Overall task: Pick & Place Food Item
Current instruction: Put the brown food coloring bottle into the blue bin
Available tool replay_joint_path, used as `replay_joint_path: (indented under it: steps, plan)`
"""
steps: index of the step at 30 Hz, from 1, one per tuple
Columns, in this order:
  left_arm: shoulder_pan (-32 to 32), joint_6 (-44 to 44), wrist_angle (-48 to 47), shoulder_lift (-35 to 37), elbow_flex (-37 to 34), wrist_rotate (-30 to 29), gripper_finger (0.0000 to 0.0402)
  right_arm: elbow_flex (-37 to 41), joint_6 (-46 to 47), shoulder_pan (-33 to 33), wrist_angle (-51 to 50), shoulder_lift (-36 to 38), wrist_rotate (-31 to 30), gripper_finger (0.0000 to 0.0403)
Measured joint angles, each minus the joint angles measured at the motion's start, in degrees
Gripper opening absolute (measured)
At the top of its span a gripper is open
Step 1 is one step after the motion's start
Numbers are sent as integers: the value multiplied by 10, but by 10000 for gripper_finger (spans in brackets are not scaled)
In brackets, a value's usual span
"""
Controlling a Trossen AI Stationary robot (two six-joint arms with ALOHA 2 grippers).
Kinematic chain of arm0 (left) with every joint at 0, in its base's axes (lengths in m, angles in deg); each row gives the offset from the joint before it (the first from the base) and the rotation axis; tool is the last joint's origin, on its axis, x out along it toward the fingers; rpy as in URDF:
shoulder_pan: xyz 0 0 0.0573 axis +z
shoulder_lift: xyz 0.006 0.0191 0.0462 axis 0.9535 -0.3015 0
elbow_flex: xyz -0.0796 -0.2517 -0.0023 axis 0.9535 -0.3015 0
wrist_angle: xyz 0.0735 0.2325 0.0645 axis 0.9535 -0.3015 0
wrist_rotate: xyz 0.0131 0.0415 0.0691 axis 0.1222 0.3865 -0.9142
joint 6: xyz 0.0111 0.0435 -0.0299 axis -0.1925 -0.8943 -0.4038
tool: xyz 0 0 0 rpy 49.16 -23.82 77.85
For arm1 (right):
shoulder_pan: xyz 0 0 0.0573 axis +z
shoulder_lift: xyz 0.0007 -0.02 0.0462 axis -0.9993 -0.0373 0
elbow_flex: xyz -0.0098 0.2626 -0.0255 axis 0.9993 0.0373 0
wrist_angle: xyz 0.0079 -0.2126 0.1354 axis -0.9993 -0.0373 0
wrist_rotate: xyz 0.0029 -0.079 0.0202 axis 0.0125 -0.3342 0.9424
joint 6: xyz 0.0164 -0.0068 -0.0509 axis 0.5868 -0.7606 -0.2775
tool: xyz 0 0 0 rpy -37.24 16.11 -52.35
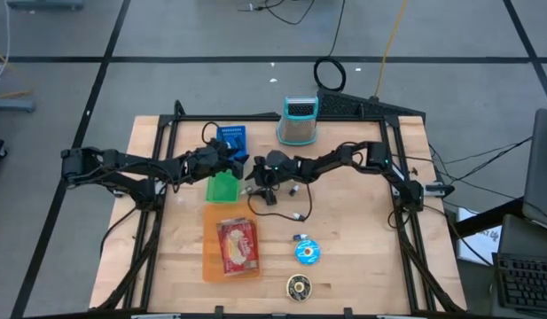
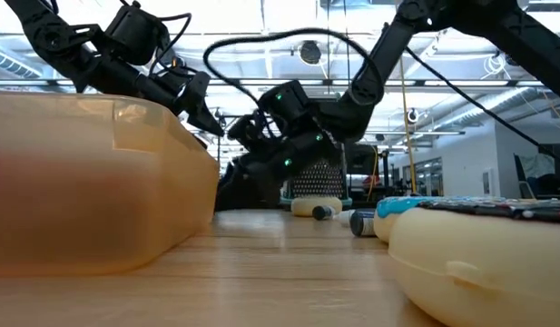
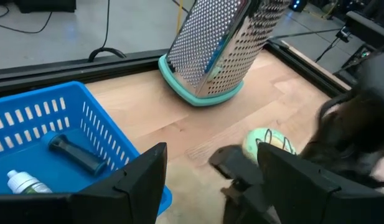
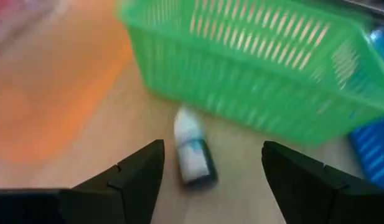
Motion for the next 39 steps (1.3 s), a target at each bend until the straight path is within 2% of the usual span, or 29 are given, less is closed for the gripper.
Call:
replay_joint_path:
  steps: [9,27,34,39]
  plan:
    - [0,-2,10,0,0,1,253,1,-3,0,-38,-10,0,230]
    - [0,-3,10,0,0,1,253,2,87,0,-64,-2,1,78]
    - [0,-3,13,0,0,2,253,5,85,-2,-149,61,-11,73]
    - [0,-3,18,0,0,3,253,4,59,-2,-235,121,-74,75]
